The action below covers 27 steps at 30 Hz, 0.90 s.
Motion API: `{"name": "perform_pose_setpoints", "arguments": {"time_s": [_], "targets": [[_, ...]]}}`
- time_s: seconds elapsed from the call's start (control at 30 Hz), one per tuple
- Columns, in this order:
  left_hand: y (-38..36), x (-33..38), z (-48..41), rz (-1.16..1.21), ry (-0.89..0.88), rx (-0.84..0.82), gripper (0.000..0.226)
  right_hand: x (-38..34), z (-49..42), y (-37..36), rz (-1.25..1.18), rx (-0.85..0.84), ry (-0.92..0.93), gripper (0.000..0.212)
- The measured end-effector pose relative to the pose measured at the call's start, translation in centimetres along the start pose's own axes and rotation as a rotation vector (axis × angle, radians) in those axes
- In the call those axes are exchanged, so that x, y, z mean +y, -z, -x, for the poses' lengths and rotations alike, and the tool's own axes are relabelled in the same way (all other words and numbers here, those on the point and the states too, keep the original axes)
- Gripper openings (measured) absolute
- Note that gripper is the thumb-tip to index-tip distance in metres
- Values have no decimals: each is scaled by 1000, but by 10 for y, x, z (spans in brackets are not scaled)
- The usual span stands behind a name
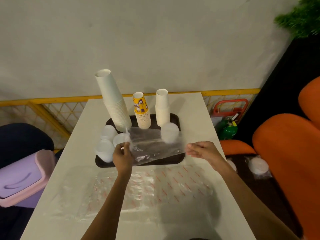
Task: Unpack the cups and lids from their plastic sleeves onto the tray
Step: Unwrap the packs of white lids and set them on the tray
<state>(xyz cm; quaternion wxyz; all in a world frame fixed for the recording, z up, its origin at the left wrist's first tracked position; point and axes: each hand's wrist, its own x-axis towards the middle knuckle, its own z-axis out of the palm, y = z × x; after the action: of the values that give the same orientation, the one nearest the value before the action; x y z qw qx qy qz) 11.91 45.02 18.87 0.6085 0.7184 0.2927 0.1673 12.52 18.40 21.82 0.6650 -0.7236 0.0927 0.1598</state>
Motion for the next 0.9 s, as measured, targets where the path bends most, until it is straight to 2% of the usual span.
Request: {"name": "perform_pose_setpoints", "arguments": {"time_s": [0.2,0.33,0.5,0.6,0.67,0.77,0.9], "targets": [[26,-28,-3,-216,-137,52,22,17,8,-23,-24,-17,-19,9],[38,-56,-6,-306,-146,23,24,37,13,-31,97,-28,-50,16],[53,-89,4,-424,-130,-69,16,68,22,-38,290,-43,-139,27],[64,-112,8,-505,-89,-94,20,89,23,-43,438,47,-197,40],[69,-126,9,-576,-75,-119,21,97,25,-49,627,155,-232,43],[75,-139,12,-700,-28,-154,24,102,29,-64,831,305,-85,45],[83,-144,21,-827,52,-158,36,111,25,-96,819,320,99,35]]}}
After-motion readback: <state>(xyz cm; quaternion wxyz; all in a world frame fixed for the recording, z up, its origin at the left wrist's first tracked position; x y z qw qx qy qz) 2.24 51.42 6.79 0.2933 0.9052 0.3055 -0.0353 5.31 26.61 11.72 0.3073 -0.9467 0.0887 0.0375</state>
